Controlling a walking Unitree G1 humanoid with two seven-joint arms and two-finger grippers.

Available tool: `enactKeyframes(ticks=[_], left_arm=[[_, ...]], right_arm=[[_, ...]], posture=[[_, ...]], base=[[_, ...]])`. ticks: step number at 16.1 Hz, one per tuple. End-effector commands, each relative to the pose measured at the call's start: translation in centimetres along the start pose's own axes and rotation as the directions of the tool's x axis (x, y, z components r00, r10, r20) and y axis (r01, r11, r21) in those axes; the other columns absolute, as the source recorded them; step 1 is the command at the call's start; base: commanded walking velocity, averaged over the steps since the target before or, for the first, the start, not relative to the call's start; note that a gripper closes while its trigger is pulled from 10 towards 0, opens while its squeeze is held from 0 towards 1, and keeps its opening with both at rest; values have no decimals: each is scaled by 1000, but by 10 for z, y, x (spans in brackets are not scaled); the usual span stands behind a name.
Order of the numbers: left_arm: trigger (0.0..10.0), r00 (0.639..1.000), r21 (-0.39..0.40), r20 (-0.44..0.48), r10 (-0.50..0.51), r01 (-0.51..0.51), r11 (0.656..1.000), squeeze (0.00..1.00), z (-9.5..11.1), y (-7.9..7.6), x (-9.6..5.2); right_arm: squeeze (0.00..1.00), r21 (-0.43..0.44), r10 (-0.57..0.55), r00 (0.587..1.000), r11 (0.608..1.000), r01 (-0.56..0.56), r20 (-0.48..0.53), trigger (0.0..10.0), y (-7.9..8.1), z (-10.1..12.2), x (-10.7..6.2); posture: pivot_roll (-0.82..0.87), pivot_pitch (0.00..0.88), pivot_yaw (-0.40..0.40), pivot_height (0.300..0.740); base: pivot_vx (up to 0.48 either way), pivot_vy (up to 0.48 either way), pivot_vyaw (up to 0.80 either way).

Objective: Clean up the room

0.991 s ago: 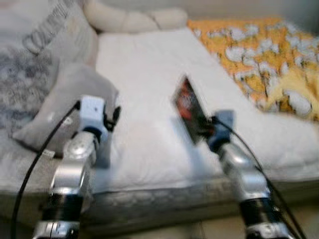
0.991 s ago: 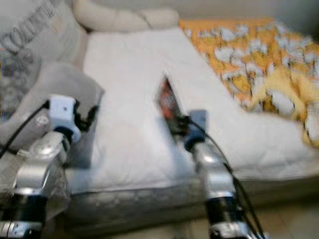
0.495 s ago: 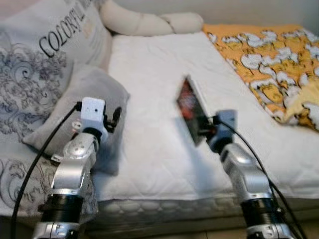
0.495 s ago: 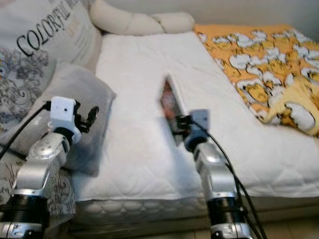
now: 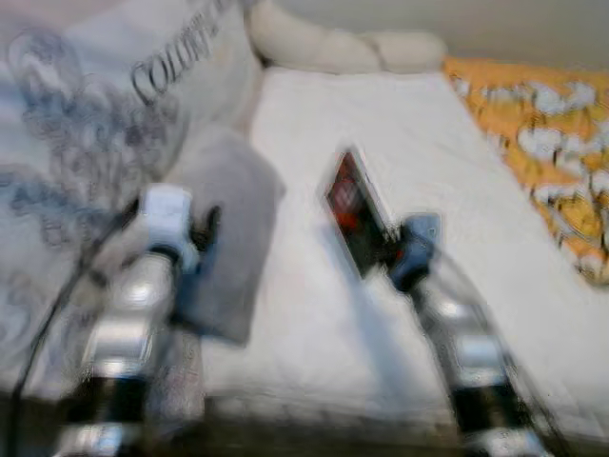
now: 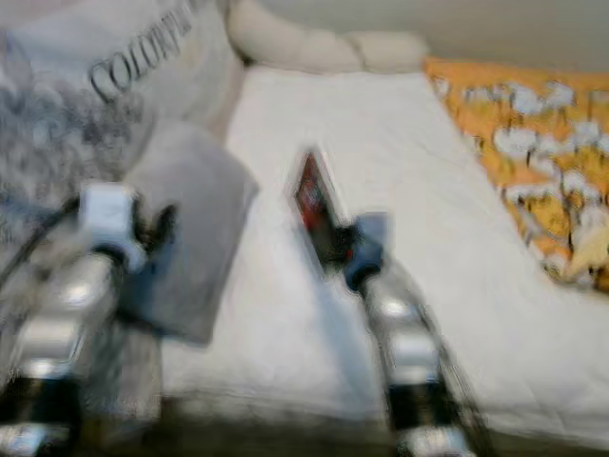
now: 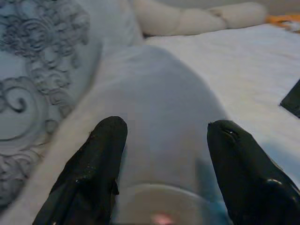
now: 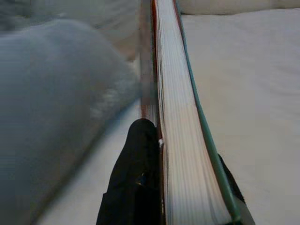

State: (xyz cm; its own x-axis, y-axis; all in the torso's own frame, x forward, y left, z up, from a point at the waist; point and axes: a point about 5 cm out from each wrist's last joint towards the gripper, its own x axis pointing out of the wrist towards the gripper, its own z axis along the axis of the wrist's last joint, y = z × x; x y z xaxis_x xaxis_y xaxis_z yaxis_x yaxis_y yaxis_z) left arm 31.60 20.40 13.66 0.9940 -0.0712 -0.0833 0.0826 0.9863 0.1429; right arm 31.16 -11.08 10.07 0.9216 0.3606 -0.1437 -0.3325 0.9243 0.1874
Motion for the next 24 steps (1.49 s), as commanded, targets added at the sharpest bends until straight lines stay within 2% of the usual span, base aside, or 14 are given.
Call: enactKeyframes(ticks=[1,4,5,7,9,11,13,15,18,20,21,22,23,24], left_arm=[[10000,999,-8,19,-49,49,999,0,5,-10,1],[10000,995,-1,28,-101,101,995,0,6,-12,-8],[10000,990,5,27,-136,136,991,0,7,-13,-11],[10000,981,15,25,-190,190,982,0,7,-17,-15],[10000,926,67,-27,-376,377,924,0,5,-27,-28],[10000,887,103,-74,-455,461,881,0,3,-29,-34],[10000,825,110,-117,-553,564,819,0,6,-29,-42],[10000,778,139,-159,-608,627,766,0,7,-28,-50],[10000,759,160,-185,-625,650,743,0,13,-24,-56],[10000,727,159,-211,-654,685,711,0,18,-26,-65],[10000,716,154,-224,-661,696,701,0,19,-29,-69],[10000,705,143,-231,-670,706,694,0,18,-30,-73],[10000,695,131,-243,-677,715,687,0,16,-33,-76],[10000,690,128,-248,-680,720,683,0,14,-36,-78]], right_arm=[[0,-8,-15,999,1000,15,42,10000,-10,12,-4],[0,84,-60,997,995,56,56,10000,-15,9,-8],[0,126,-136,990,983,130,39,10000,-21,3,0],[0,167,-153,988,975,145,36,10000,-24,2,7],[0,196,-139,990,971,136,5,10000,-23,-3,21],[0,245,-136,991,960,134,-8,10000,-21,-5,31],[0,346,-167,985,923,168,-31,10000,-19,-4,44],[0,388,-183,980,900,199,-78,10000,-17,-8,50],[0,489,-205,970,838,242,-129,10000,-18,-17,50],[0,555,-244,946,767,323,-213,10000,-22,-36,43],[0,544,-284,916,739,398,-285,10000,-27,-51,34],[0,523,-305,898,734,434,-317,10000,-30,-58,30],[757,461,-346,859,734,498,-377,10000,-35,-68,23],[1000,421,-348,844,749,512,-407,10000,-37,-75,18]], posture=[[54,0,-38,740],[75,0,-47,740],[86,0,-47,740],[92,0,-47,740],[119,0,-33,740],[141,0,-41,740],[156,0,-41,740],[169,0,-39,740],[209,0,-46,740],[262,0,-58,740],[272,0,-51,740],[272,0,-42,740],[269,5,-35,740],[268,11,-34,740]], base=[[0,0,0],[0,0,0],[0,0,0],[0,0,0],[0,0,0],[0,0,0],[0,0,0],[0,0,0],[0,0,0],[0,0,0],[0,0,0],[0,0,0],[0,0,0],[0,0,0]])
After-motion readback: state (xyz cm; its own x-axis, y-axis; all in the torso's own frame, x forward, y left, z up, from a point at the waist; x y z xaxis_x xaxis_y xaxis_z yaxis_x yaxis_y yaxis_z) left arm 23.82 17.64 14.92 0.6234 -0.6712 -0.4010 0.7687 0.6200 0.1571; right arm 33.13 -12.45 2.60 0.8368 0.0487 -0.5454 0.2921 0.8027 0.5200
